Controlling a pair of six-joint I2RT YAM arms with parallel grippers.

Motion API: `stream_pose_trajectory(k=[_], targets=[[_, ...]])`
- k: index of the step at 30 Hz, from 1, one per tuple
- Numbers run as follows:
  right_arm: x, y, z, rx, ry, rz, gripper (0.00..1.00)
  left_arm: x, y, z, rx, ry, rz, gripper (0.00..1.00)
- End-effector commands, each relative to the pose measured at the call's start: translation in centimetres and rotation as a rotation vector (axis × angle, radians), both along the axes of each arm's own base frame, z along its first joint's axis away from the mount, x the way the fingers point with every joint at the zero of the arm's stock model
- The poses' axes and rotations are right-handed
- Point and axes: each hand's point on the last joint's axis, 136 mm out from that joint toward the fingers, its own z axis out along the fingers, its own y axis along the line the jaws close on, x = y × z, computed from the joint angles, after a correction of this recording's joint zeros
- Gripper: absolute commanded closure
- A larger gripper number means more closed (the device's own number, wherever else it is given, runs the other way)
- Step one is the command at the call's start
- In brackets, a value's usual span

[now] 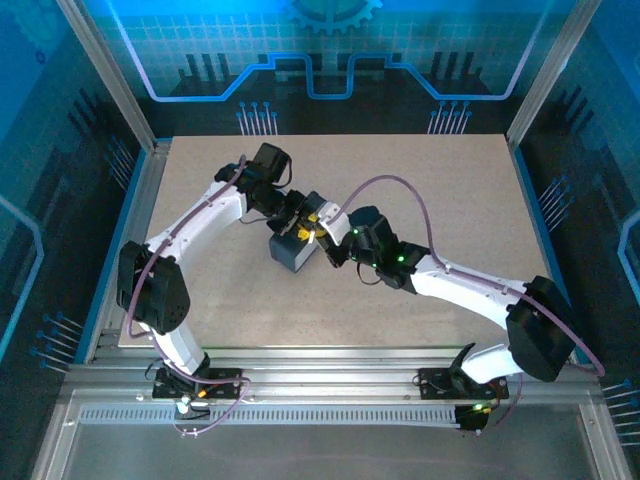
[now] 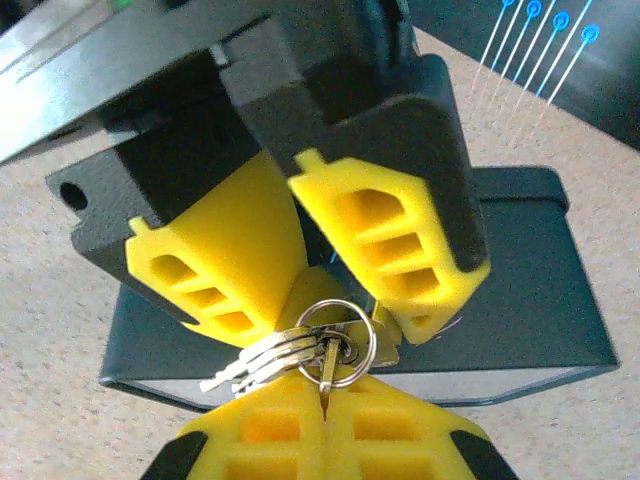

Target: Unlock the padlock with the key

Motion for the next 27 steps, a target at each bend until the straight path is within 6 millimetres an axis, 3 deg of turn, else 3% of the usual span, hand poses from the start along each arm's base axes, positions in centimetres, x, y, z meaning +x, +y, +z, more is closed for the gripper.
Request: stream_pose_trajectory(k=[1,10,18,19,27], targets=[[-0.4,1.4,6.0,0.309,0.113,0.008,1.00,-0.6,-0.9,1.0,-0.017,-0.027,-0.026,1.00],[0.8,0.4,7.4,0.677,0.462,-0.118,1.00,-0.6,-1.4,1.2,-0.012,-0.048,-0.037,1.00],[2.6,-0.4,6.2,0.959,0.806,-0.312,1.00,-0.9,-1.7,0.5,-0.002,-0.053,-0.053,1.00],[2.5,-0.7,4.8,0.969,0.849,-0.352,1.00,-0.9,-1.7,0.5,0.000,-0.054,-0.056,1.00],[2.7,-2.2,4.3,1.115,1.005,-0.528,1.00,-0.7,-1.8,0.3,-0.005,-0.087,-0.070,1.00]])
